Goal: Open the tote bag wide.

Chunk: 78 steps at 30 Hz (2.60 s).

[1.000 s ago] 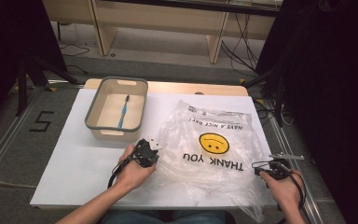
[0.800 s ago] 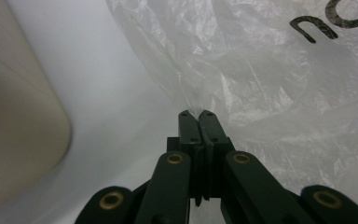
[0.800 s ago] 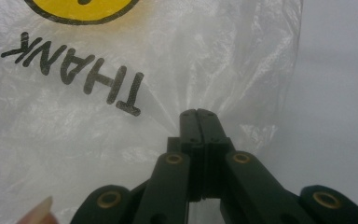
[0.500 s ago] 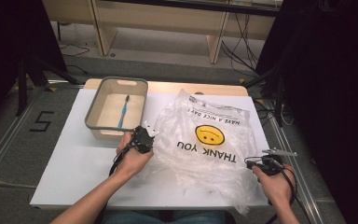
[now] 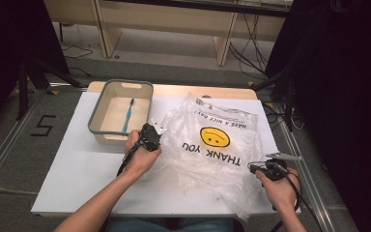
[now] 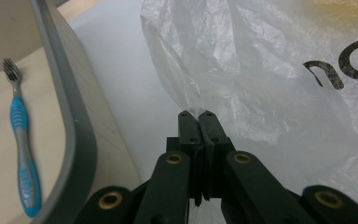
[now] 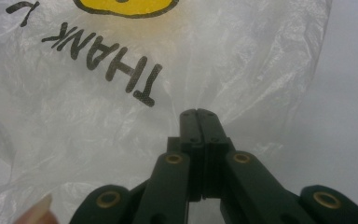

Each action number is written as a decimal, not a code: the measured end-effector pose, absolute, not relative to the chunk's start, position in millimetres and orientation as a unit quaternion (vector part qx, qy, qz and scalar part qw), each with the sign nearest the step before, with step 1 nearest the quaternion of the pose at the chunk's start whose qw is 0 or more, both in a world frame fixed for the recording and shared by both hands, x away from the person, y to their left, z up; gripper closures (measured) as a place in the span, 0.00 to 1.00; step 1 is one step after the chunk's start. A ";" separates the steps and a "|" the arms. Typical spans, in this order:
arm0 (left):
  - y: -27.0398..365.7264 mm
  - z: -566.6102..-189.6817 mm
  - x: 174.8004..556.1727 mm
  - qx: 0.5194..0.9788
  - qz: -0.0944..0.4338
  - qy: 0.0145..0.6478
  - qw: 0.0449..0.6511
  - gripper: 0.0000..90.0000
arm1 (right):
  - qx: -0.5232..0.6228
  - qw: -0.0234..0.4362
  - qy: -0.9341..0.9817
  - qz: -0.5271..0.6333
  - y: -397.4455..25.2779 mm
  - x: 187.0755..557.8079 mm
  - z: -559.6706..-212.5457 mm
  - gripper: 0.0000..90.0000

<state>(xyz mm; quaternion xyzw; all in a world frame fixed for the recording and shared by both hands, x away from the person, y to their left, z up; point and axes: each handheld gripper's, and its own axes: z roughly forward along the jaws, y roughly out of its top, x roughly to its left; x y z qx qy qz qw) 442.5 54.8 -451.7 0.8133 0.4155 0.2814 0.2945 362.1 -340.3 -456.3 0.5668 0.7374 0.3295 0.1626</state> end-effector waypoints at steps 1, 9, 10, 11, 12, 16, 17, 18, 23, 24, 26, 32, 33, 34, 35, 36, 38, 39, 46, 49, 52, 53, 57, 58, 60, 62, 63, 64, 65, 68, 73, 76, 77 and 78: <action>54.9 -451.2 442.7 0.811 0.284 0.416 0.298 0.98 | 0.565 0.163 0.739 0.329 -339.2 362.7 -456.7 1.00; 56.7 -440.9 437.6 0.799 0.311 0.399 0.324 0.79 | 0.560 0.146 0.746 0.329 -329.0 361.5 -458.7 0.94; 57.5 -439.8 436.2 0.800 0.312 0.397 0.324 0.76 | 0.560 0.140 0.746 0.331 -328.3 361.0 -458.9 0.91; 57.9 -438.8 434.3 0.798 0.314 0.397 0.326 0.72 | 0.557 0.137 0.749 0.333 -327.8 360.5 -459.2 0.88; 58.7 -437.4 432.1 0.797 0.317 0.396 0.327 0.68 | 0.554 0.139 0.750 0.333 -327.1 359.6 -459.3 0.85; 64.0 -428.5 422.5 0.791 0.322 0.393 0.340 0.59 | 0.547 0.159 0.750 0.336 -329.4 355.1 -454.8 0.73; 65.9 -425.8 420.4 0.792 0.324 0.390 0.340 0.57 | 0.545 0.167 0.749 0.338 -330.5 353.8 -452.7 0.71; 65.9 -425.8 420.4 0.792 0.324 0.390 0.340 0.55 | 0.542 0.178 0.747 0.341 -331.9 352.8 -450.9 0.68; 71.5 -414.5 409.5 0.790 0.309 0.386 0.363 0.50 | 0.527 0.227 0.744 0.343 -335.6 349.4 -443.6 0.57; 71.4 -414.1 407.0 0.793 0.301 0.382 0.366 0.49 | 0.519 0.236 0.745 0.346 -335.4 349.6 -441.9 0.55; 70.8 -415.2 402.0 0.801 0.284 0.373 0.371 0.48 | 0.499 0.252 0.750 0.354 -334.1 350.4 -438.6 0.53; 71.1 -424.4 388.1 0.819 0.239 0.360 0.378 0.46 | 0.449 0.248 0.774 0.371 -320.6 352.5 -437.2 0.52; 71.1 -426.5 385.5 0.821 0.236 0.357 0.378 0.46 | 0.444 0.246 0.778 0.369 -317.9 353.2 -437.7 0.52; 71.4 -428.2 382.9 0.825 0.230 0.353 0.377 0.46 | 0.440 0.243 0.782 0.369 -314.9 353.8 -438.2 0.52; 71.6 -430.3 380.5 0.828 0.225 0.350 0.376 0.46 | 0.436 0.241 0.784 0.370 -312.1 354.5 -438.6 0.52; 72.1 -432.1 378.5 0.832 0.223 0.346 0.373 0.47 | 0.433 0.240 0.786 0.371 -309.3 354.9 -438.6 0.52; 72.9 -435.6 374.9 0.836 0.218 0.340 0.372 0.47 | 0.425 0.238 0.789 0.374 -304.2 356.1 -438.2 0.52; 73.3 -437.3 373.2 0.837 0.215 0.340 0.372 0.47 | 0.422 0.237 0.791 0.375 -301.8 356.5 -437.7 0.52; 71.3 -444.4 359.3 0.852 0.190 0.321 0.366 0.51 | 0.398 0.219 0.807 0.377 -283.9 360.3 -436.6 0.52; 64.6 -448.4 351.2 0.862 0.173 0.307 0.363 0.55 | 0.385 0.210 0.816 0.377 -276.3 362.8 -436.0 0.52; 57.2 -453.1 346.2 0.871 0.161 0.295 0.359 0.59 | 0.365 0.198 0.827 0.380 -265.4 365.3 -435.8 0.52; 54.9 -454.7 345.2 0.873 0.156 0.292 0.358 0.60 | 0.359 0.193 0.830 0.380 -261.1 365.8 -435.8 0.52; 47.1 -460.2 342.5 0.880 0.143 0.285 0.352 0.65 | 0.334 0.175 0.847 0.375 -243.8 368.7 -437.2 0.52; 45.4 -462.1 342.0 0.882 0.140 0.284 0.349 0.66 | 0.328 0.171 0.852 0.372 -239.6 369.4 -438.0 0.52; 41.9 -466.5 341.7 0.885 0.131 0.283 0.345 0.68 | 0.314 0.162 0.861 0.365 -231.3 371.0 -440.3 0.51; 38.6 -470.3 341.8 0.889 0.126 0.281 0.339 0.70 | 0.302 0.152 0.870 0.358 -223.5 372.2 -442.9 0.51; 36.9 -471.6 341.8 0.890 0.126 0.280 0.337 0.71 | 0.295 0.146 0.875 0.355 -219.8 372.7 -444.2 0.50; 35.6 -472.5 342.2 0.892 0.125 0.276 0.335 0.72 | 0.290 0.142 0.879 0.351 -216.4 373.0 -445.6 0.50; 33.8 -473.4 342.0 0.892 0.124 0.277 0.335 0.72 | 0.285 0.138 0.883 0.347 -213.1 373.4 -447.1 0.50; 29.1 -475.2 342.7 0.892 0.122 0.275 0.337 0.74 | 0.273 0.125 0.895 0.330 -205.6 376.0 -452.7 0.50; 22.3 -480.1 344.8 0.894 0.120 0.271 0.336 0.76 | 0.261 0.098 0.910 0.308 -196.6 381.0 -463.1 0.49; 20.2 -483.1 346.0 0.899 0.121 0.264 0.329 0.78 | 0.253 0.091 0.916 0.297 -191.8 383.1 -467.8 0.49; 19.7 -483.5 346.1 0.898 0.121 0.265 0.329 0.78 | 0.252 0.089 0.918 0.292 -190.6 383.8 -469.2 0.49; 19.4 -483.6 346.2 0.897 0.121 0.265 0.331 0.78 | 0.252 0.088 0.920 0.287 -189.5 384.2 -470.5 0.50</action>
